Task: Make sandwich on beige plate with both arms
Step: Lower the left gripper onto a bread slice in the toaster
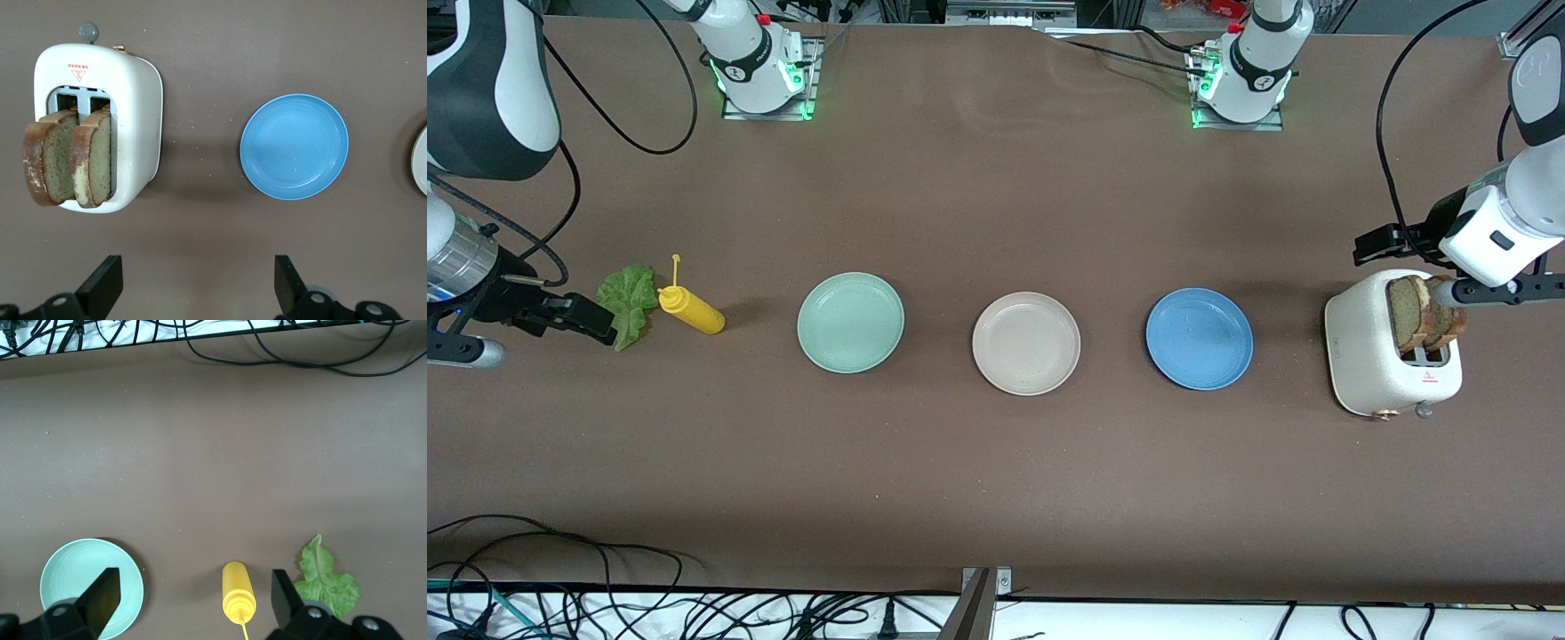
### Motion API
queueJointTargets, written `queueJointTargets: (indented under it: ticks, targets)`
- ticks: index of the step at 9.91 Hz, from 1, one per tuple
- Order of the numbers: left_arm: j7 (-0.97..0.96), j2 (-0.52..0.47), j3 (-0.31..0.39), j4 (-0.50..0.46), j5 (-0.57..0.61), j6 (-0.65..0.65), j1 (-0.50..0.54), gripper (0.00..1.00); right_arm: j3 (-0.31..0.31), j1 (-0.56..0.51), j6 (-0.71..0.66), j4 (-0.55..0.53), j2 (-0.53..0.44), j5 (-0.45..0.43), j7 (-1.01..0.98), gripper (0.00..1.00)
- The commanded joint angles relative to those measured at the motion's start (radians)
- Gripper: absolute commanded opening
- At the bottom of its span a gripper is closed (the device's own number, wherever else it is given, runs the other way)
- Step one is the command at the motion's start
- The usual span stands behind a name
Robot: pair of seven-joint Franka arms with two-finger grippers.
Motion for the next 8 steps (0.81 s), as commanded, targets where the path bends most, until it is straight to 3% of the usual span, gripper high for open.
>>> queueJointTargets:
  ticks: [1,8]
  targets:
    - [0.038,0.066,0.002,0.02,0.041,0.063,0.039,1.0,0.002,0.001,0.005,0.002,-0.001,-0.015,0.009,1.0]
    - [0.214,0.201,0.003,0.009,0.043,0.201,0.132,1.0,0.002,0.001,0.005,0.002,-0.001,-0.016,0.009,1.0]
